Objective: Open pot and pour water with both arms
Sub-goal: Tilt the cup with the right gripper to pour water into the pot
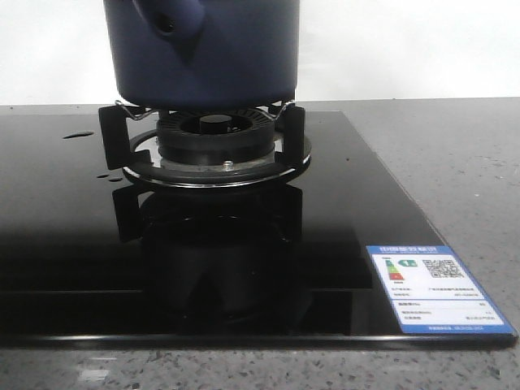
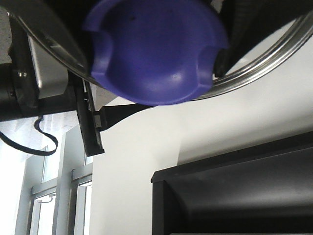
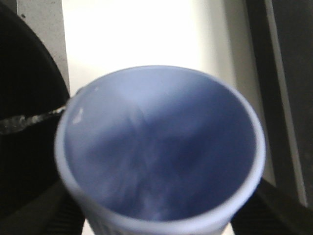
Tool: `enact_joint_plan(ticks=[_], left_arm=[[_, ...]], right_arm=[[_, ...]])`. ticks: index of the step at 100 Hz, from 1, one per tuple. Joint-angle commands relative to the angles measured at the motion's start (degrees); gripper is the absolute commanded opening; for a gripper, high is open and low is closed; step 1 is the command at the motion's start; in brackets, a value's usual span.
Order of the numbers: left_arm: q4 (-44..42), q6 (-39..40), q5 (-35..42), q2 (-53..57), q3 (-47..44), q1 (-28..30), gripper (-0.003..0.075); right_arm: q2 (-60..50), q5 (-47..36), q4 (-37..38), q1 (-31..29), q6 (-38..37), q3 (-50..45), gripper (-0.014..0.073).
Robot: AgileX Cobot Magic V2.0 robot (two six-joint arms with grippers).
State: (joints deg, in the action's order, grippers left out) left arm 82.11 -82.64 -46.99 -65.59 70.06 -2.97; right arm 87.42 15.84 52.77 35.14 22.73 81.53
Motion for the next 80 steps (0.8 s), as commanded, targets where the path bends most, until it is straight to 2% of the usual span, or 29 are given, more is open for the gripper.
enact_joint_plan(ticks=[1, 16, 52, 72, 80], left_arm=[[5.49, 0.64, 1.12, 1.26, 1.81, 0.04, 0.0222], [5.49, 0.64, 1.12, 1.26, 1.81, 0.04, 0.0222], [5.49, 0.64, 1.01, 1.26, 1.81, 0.04, 0.0222], [5.49, 0.64, 1.01, 1.26, 1.81, 0.04, 0.0222], [5.49, 0.64, 1.01, 1.26, 1.81, 0.04, 0.0222]], right_arm=[[-2.33, -4.26, 3.10, 0.04, 0.60, 2.37, 0.0205], [-2.22, -3.72, 6.14, 0.04, 0.60, 2.37, 0.0205], [-2.22, -2.71, 19.15, 0.04, 0.60, 2.37, 0.0205], [-2.22, -1.75, 21.61, 0.04, 0.60, 2.37, 0.0205], [-2.22, -1.75, 25.88, 0.04, 0.60, 2.37, 0.0205]])
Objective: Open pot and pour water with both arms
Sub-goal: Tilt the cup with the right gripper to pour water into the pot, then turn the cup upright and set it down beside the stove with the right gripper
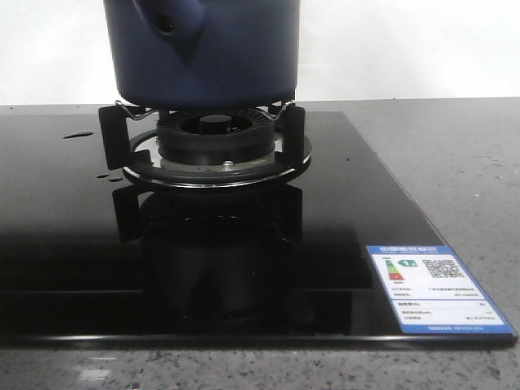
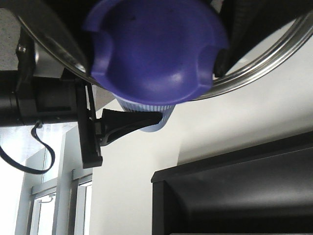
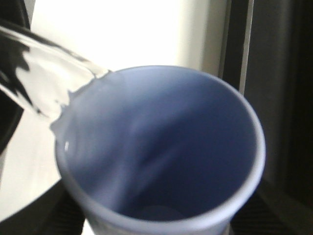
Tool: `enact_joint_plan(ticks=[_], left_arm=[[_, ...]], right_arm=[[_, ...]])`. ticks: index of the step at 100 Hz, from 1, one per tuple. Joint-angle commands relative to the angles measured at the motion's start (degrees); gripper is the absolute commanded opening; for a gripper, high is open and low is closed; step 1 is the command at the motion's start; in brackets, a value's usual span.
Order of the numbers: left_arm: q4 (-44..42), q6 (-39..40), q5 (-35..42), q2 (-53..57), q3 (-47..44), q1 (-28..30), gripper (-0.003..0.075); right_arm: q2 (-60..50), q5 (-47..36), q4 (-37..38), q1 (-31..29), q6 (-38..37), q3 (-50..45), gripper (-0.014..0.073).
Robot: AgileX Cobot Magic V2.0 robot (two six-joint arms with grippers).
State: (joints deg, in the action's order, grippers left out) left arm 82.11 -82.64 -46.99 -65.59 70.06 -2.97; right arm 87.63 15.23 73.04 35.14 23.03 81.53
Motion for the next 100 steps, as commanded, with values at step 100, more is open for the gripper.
enact_joint_plan(ticks=[100], left_arm=[[5.49, 0.64, 1.01, 1.26, 1.81, 0.04, 0.0222]], right_arm=[[-2.43, 12.72, 10.27, 0.65, -22.57, 2.37, 0.0204]])
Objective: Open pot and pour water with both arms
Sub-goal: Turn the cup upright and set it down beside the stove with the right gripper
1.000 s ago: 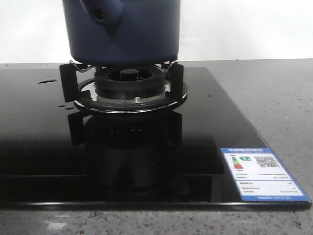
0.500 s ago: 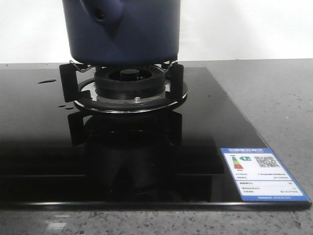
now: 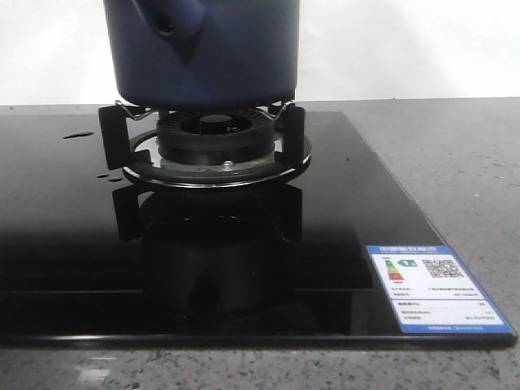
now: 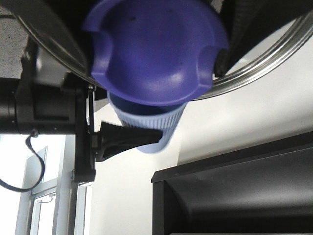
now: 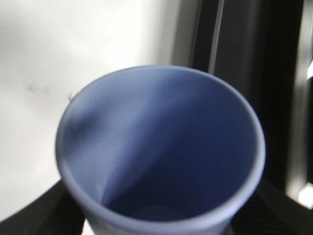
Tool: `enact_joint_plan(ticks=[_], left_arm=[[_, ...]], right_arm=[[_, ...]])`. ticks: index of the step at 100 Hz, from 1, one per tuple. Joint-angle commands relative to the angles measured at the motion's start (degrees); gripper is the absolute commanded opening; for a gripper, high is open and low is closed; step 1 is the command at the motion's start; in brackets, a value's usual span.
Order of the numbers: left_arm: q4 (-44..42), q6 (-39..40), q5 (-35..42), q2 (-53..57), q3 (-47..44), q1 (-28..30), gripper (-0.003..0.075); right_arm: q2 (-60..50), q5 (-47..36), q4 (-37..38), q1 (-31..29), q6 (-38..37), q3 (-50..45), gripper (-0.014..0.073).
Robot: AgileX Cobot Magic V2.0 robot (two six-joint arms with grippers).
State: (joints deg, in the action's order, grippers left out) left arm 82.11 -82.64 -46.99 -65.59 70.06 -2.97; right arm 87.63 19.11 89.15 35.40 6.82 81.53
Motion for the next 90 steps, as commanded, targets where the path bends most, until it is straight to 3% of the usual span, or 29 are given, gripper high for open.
enact_joint_plan(ticks=[1, 12, 33, 58, 90], left_arm=[[5.49, 0.64, 1.01, 1.26, 1.81, 0.04, 0.0222], [5.49, 0.64, 1.01, 1.26, 1.81, 0.04, 0.0222], [5.49, 0.64, 1.38, -0.13, 1.81, -3.16, 0.0222], [5.62, 0.54, 1.36, -3.77, 1.81, -6.34, 0.0222], [6.75, -1.18, 1.11, -7.22, 1.81, -9.04, 0.0222]], right_arm=[[-2.43, 9.42, -6.29, 0.52, -6.82, 2.37, 0.0204], [-3.18, 15.51, -12.89, 0.55, -13.42, 2.37, 0.0205], [-10.69, 15.61, -22.11, -0.55, -33.60, 2.37, 0.0205], [-21.72, 14.06, -24.38, -6.53, -43.08, -5.66, 0.0205], [-37.42, -7.54, -18.87, -19.15, -55.42, -35.52, 0.0205]])
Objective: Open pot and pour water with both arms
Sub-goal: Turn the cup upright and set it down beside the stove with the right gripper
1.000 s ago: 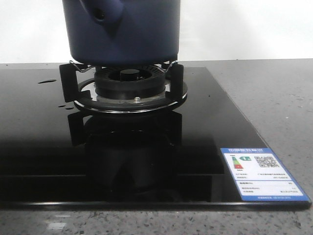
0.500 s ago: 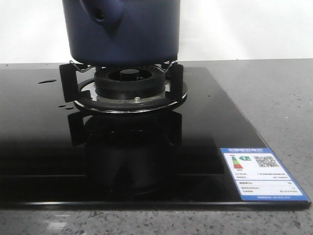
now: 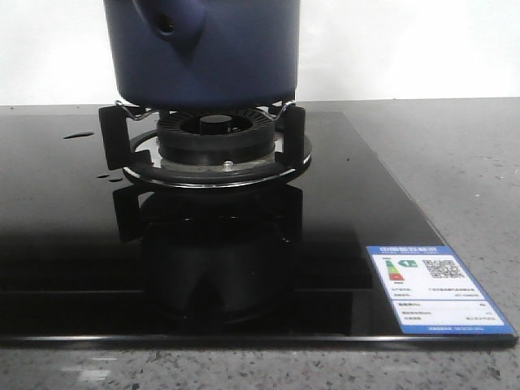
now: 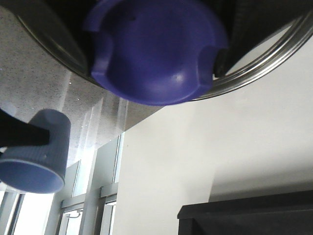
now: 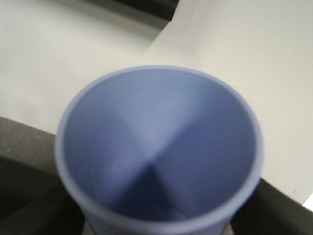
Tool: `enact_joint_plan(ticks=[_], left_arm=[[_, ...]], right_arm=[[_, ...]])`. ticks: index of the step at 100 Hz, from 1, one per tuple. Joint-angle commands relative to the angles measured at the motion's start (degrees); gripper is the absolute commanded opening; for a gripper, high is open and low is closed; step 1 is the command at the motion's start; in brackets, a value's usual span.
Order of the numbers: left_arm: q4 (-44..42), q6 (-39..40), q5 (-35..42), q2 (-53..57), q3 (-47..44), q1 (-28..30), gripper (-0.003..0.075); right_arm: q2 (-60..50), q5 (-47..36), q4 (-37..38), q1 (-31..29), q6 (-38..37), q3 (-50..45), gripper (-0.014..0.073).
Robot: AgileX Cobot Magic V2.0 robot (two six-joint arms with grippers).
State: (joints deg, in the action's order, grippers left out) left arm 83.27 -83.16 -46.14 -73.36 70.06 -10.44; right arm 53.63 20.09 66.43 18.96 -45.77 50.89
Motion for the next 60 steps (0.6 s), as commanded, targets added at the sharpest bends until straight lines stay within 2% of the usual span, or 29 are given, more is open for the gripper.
enact_joint_plan(ticks=[1, 28, 60], left_arm=[[5.60, -0.65, 0.26, 0.40, 1.81, -1.58, 0.0222], [5.72, -2.15, 0.08, -1.03, 1.81, -3.96, 0.0222], [5.99, -2.15, -1.37, -1.03, 1.81, -3.96, 0.0222]], right_arm=[[-3.57, -9.39, 3.85, -3.16, -2.84, -5.43, 0.0205], [-3.36, -21.78, 3.85, -9.20, -3.09, -18.77, 0.0205], [5.24, -27.06, 3.85, -14.33, -3.09, -20.96, 0.0206]])
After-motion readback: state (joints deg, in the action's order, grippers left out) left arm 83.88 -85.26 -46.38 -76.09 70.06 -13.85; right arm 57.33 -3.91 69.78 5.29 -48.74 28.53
